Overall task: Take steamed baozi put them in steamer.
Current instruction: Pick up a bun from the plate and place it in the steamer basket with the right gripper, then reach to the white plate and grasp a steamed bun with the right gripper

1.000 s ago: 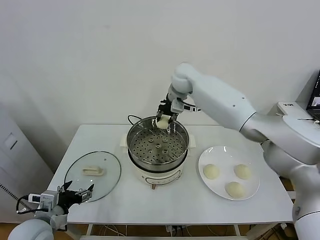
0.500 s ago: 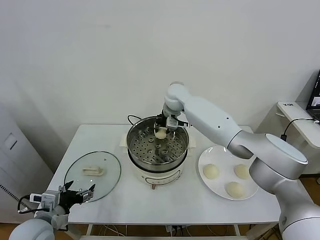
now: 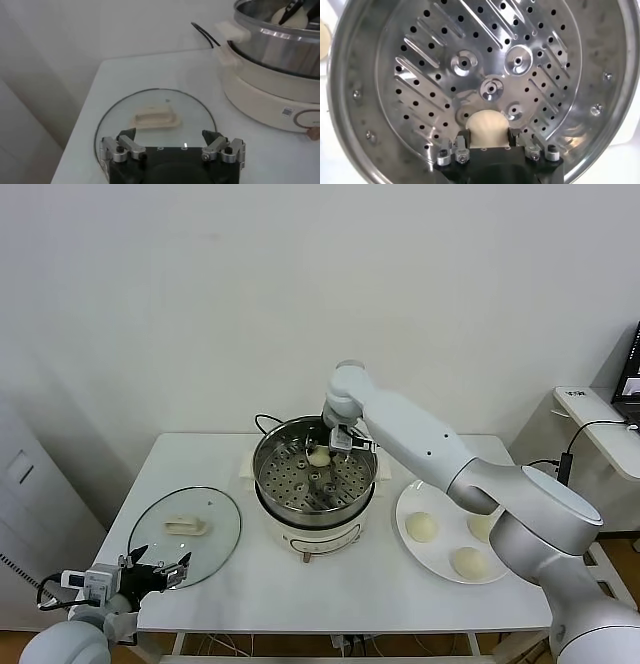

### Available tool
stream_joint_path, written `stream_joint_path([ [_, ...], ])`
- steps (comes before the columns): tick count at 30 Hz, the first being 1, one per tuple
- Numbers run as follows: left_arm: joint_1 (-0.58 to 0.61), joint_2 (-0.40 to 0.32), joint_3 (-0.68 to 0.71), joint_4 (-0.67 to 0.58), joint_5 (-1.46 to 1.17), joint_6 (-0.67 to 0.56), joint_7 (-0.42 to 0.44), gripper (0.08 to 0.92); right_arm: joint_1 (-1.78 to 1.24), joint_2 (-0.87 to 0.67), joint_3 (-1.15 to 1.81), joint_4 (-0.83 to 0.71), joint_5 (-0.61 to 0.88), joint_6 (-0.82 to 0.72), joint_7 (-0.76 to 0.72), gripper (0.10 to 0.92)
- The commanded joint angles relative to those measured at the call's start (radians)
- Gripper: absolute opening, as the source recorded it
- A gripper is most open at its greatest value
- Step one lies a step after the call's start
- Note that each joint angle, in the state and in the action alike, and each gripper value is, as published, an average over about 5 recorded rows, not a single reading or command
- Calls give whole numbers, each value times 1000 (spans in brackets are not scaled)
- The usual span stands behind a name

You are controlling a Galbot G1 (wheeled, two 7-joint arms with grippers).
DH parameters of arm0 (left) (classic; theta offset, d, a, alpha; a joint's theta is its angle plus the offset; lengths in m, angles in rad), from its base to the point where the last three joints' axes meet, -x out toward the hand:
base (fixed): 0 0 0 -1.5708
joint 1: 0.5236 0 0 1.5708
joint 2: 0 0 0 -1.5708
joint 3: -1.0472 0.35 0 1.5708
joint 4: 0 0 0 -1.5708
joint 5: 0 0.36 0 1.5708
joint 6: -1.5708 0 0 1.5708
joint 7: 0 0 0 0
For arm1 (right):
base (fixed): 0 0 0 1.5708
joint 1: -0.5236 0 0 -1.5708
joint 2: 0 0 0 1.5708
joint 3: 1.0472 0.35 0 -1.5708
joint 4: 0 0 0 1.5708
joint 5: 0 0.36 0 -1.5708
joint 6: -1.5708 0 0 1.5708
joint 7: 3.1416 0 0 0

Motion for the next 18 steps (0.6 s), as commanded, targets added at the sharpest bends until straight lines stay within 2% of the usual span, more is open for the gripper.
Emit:
stream_joint_path([
  [1, 1, 0, -1, -1, 0, -1, 0, 823, -10, 2, 8, 1, -22, 49, 12, 627],
  [5, 5, -3, -2, -4, 0, -1, 0, 823, 12, -2, -4, 4, 37, 49, 1, 739],
  [9, 7, -8, -2, -8, 0, 0, -1, 823, 84, -14, -44, -3, 204, 49, -61, 813],
  [15, 11, -16, -2, -20, 2, 4, -3, 823, 262, -43, -159, -62, 515, 48, -165, 822],
  [18, 16, -18, -7, -23, 2, 3, -3, 823, 342, -59, -236, -120, 692, -5, -213, 823],
])
